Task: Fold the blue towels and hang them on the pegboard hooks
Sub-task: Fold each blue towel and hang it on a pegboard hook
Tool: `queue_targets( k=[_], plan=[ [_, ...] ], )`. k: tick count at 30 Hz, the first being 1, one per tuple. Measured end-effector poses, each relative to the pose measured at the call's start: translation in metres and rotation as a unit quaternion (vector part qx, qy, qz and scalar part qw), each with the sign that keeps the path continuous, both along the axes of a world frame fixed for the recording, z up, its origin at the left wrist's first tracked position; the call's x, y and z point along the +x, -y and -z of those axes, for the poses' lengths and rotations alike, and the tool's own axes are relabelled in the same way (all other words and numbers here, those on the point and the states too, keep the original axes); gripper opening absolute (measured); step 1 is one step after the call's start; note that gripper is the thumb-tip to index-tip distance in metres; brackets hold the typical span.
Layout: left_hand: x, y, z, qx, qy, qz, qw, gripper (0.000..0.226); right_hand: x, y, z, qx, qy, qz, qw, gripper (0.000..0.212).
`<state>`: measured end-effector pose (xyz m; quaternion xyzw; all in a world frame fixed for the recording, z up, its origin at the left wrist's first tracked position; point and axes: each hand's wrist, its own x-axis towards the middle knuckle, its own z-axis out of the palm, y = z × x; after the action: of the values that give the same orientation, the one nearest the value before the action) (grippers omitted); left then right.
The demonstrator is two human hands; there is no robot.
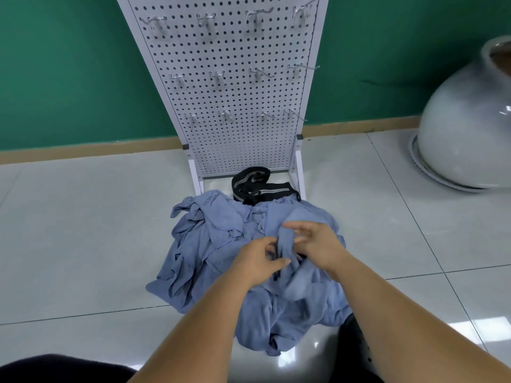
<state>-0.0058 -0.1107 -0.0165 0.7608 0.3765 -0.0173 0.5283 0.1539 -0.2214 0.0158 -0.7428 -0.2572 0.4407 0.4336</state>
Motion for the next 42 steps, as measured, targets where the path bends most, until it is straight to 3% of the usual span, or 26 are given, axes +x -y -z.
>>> queue_targets(
  k=[2,5,10,15,19,22,25,27,29,31,35,39,42],
  plan=[
    [0.008,-0.003,-0.011,0.007,0.033,-0.038,0.999,0.033,-0.001,-0.015,-0.02,0.048,-0.045,0.007,0.998,0.055],
    [0.018,-0.016,-0.03,0.045,0.074,-0.103,0.991,0.019,0.002,-0.033,-0.05,0.081,-0.029,-0.006,0.996,0.055],
    [0.025,-0.054,-0.092,0.05,0.131,-0.146,0.979,0.009,0.02,-0.055,-0.093,0.063,0.189,-0.071,0.977,0.049],
    [0.026,-0.09,-0.179,0.07,0.143,-0.104,0.982,0.021,0.022,-0.075,-0.145,0.096,0.229,-0.16,0.955,0.092],
    [0.024,-0.106,-0.227,0.046,0.183,-0.101,0.977,0.024,0.022,-0.092,-0.186,0.131,0.311,-0.143,0.931,0.078],
    [0.021,-0.117,-0.247,0.131,0.176,-0.123,0.968,0.024,0.026,-0.094,-0.22,0.136,0.359,-0.122,0.915,0.058],
    [0.016,-0.114,-0.253,0.261,0.193,-0.146,0.935,0.022,0.027,-0.092,-0.238,0.153,0.347,-0.083,0.921,0.043],
    [0.014,-0.102,-0.248,0.229,0.226,-0.1,0.941,0.027,0.026,-0.09,-0.235,0.178,0.287,-0.044,0.94,0.036],
    [0.013,-0.087,-0.238,0.183,0.187,-0.023,0.965,0.039,0.025,-0.089,-0.225,0.197,0.192,-0.01,0.961,0.032],
    [0.016,-0.081,-0.225,0.219,0.134,0.018,0.966,0.037,0.027,-0.088,-0.216,0.193,0.154,0.0,0.969,0.031],
    [0.021,-0.089,-0.222,0.243,0.141,-0.009,0.96,0.01,0.034,-0.091,-0.212,0.161,0.214,-0.009,0.964,0.03],
    [0.021,-0.107,-0.224,0.224,0.156,-0.084,0.958,0.007,0.036,-0.092,-0.219,0.172,0.267,-0.075,0.945,0.028],
    [0.023,-0.118,-0.227,0.217,0.171,-0.094,0.957,0.012,0.033,-0.089,-0.223,0.182,0.317,-0.15,0.919,0.038]
  ],
)
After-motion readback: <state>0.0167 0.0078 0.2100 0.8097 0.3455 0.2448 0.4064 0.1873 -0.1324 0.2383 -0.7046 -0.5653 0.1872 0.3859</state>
